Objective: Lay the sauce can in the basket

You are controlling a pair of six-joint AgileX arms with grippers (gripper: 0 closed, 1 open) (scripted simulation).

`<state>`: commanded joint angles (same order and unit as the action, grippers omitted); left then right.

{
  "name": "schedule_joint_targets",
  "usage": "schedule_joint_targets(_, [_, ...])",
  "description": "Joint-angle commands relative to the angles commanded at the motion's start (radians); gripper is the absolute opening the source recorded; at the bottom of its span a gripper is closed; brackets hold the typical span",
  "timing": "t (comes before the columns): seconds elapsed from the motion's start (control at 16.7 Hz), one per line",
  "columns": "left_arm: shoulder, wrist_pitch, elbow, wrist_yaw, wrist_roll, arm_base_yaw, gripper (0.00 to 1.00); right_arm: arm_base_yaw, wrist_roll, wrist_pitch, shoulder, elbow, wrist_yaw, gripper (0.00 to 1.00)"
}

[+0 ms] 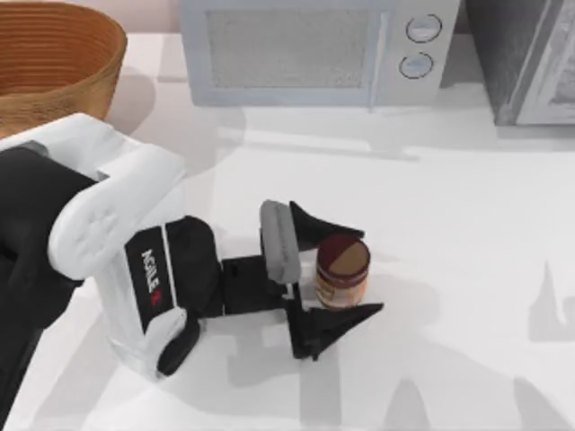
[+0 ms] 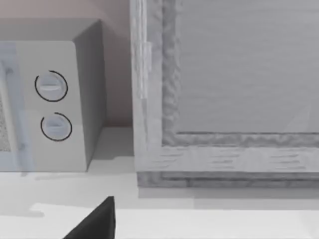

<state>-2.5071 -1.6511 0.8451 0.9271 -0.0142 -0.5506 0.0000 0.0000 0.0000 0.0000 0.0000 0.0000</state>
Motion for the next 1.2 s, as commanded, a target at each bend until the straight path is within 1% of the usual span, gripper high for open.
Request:
schedule_joint_targets(0.66, [0.000, 0.000, 0.000, 0.000, 0.000, 0.000, 0.02, 0.000, 0.000, 0.000, 0.000, 0.000, 0.000, 1.00])
schedule_joint_targets(0.72, [0.000, 0.000, 0.000, 0.000, 0.000, 0.000, 0.00, 0.000, 0.000, 0.000, 0.000, 0.000, 0.000, 1.00])
schedule_joint_targets(1.2, [-0.001, 0.000, 0.000, 0.000, -0.002, 0.002, 0.00, 0.000, 0.000, 0.000, 0.000, 0.000, 0.000, 1.00])
